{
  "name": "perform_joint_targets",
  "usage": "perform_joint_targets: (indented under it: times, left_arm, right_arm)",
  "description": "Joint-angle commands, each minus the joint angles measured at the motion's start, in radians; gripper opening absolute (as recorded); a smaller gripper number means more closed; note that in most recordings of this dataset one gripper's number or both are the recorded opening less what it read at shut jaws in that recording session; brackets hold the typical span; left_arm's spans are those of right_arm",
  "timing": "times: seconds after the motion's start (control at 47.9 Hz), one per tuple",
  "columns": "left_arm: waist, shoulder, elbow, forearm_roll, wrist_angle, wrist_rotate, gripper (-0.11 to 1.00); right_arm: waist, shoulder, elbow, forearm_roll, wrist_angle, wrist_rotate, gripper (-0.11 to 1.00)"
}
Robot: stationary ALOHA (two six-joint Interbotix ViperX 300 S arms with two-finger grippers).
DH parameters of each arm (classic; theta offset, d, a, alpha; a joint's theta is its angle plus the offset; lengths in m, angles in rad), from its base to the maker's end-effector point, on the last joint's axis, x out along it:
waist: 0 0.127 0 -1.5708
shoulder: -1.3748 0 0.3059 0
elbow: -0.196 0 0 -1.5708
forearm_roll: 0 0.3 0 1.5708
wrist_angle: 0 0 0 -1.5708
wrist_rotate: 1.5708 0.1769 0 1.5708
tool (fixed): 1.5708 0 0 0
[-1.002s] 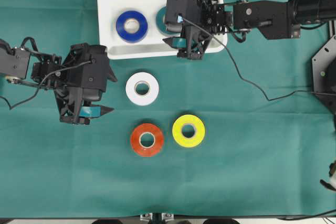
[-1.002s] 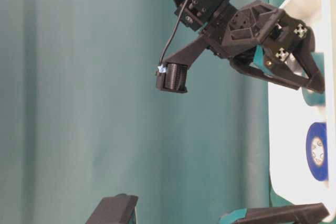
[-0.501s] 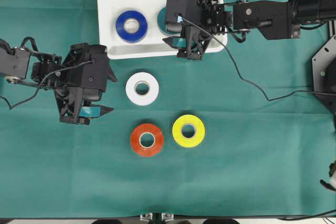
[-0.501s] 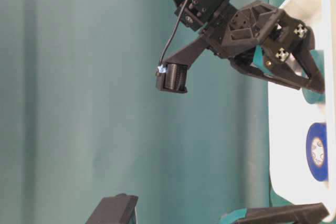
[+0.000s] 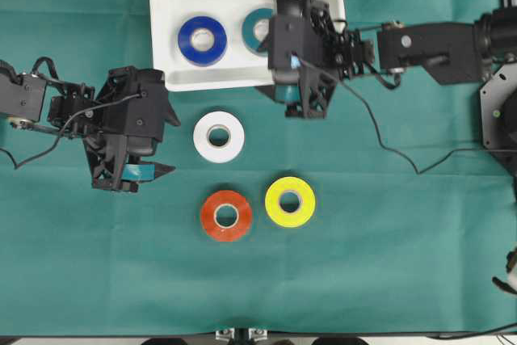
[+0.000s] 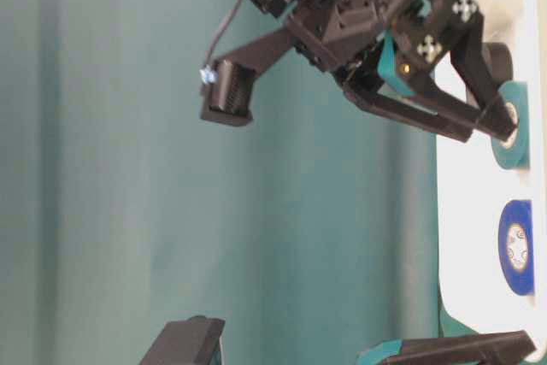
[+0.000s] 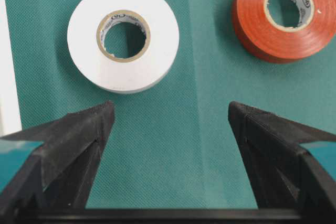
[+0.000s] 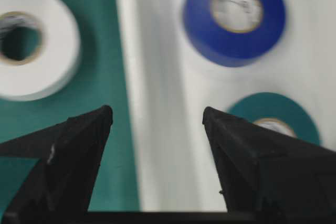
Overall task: Put the tape alternately from left to right into the white case.
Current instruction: 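Open the right gripper and withdraw it from the tray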
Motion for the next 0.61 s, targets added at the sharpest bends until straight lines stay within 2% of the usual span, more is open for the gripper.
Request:
perform_joint_targets:
  times: [0.0,0.584]
  left_arm:
    - [-0.002,-0.009,-0.009,-0.002,-0.003,0.0,0.64]
    - [-0.002,-0.009,-0.009,-0.002,-0.005,0.0,0.64]
  right_arm:
    - [0.025,-0.038,-0.002,-0.002,-0.003,0.002,0.77]
    - [0.167,-0.078,0.06,0.005,-0.002,0.009,0.77]
